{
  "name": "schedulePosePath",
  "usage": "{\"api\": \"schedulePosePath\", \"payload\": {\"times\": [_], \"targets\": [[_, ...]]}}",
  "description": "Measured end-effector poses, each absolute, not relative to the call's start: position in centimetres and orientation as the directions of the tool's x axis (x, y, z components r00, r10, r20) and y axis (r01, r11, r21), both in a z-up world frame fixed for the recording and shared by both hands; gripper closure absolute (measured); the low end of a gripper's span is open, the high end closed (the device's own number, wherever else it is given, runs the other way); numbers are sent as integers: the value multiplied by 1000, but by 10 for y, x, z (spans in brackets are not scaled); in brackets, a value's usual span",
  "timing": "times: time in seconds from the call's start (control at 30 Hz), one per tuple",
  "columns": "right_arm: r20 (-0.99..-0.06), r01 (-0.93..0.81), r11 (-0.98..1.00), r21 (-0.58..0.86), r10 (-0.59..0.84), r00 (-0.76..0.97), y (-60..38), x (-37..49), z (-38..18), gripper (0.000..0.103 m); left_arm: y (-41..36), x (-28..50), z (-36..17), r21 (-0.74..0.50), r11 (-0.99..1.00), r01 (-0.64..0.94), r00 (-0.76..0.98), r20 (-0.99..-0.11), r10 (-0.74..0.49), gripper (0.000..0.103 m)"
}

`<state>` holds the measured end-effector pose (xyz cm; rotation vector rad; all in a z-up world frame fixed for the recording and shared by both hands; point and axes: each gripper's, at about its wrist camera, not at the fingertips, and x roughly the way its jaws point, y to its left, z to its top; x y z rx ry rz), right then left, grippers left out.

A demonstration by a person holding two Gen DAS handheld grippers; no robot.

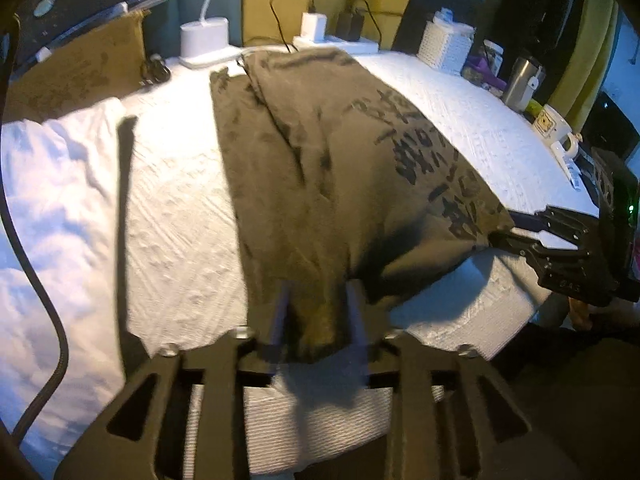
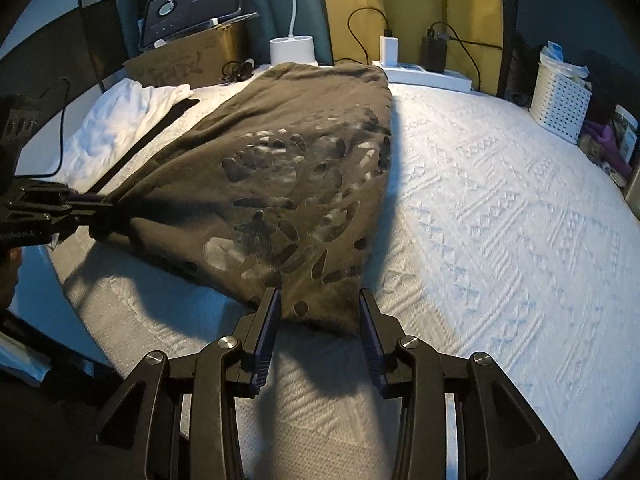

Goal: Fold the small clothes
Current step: 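Open the left tool to release the shirt hem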

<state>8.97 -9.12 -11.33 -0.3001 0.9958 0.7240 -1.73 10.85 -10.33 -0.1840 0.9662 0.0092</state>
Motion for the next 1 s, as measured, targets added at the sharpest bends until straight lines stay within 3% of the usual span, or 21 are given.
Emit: {"api": "schedulePosePath", "payload": {"times": [0.03, 0.13, 0.27, 0.63, 1.0], "targets": [[-847, -672, 735, 94, 414, 334, -93, 91, -112, 62, 111, -18, -100, -153, 983, -96, 580, -812, -70, 56], [-848, -664, 743, 85, 404, 343, -97, 94, -107, 62, 118, -14, -92, -154, 982, -112, 601, -797, -56, 50], [-841, -651, 754, 82, 403, 361, -101, 100, -100, 39, 123, -3, -90, -151, 980, -132, 608, -793, -40, 50], [-843, -634, 769, 81, 393, 368, -102, 125, -96, 39, 107, 39, -86, -140, 988, -68, 620, -781, -68, 49], [-860, -634, 769, 77, 374, 348, -94, 153, -110, 39, 106, 60, -115, -121, 988, -96, 543, -838, -50, 49]]}}
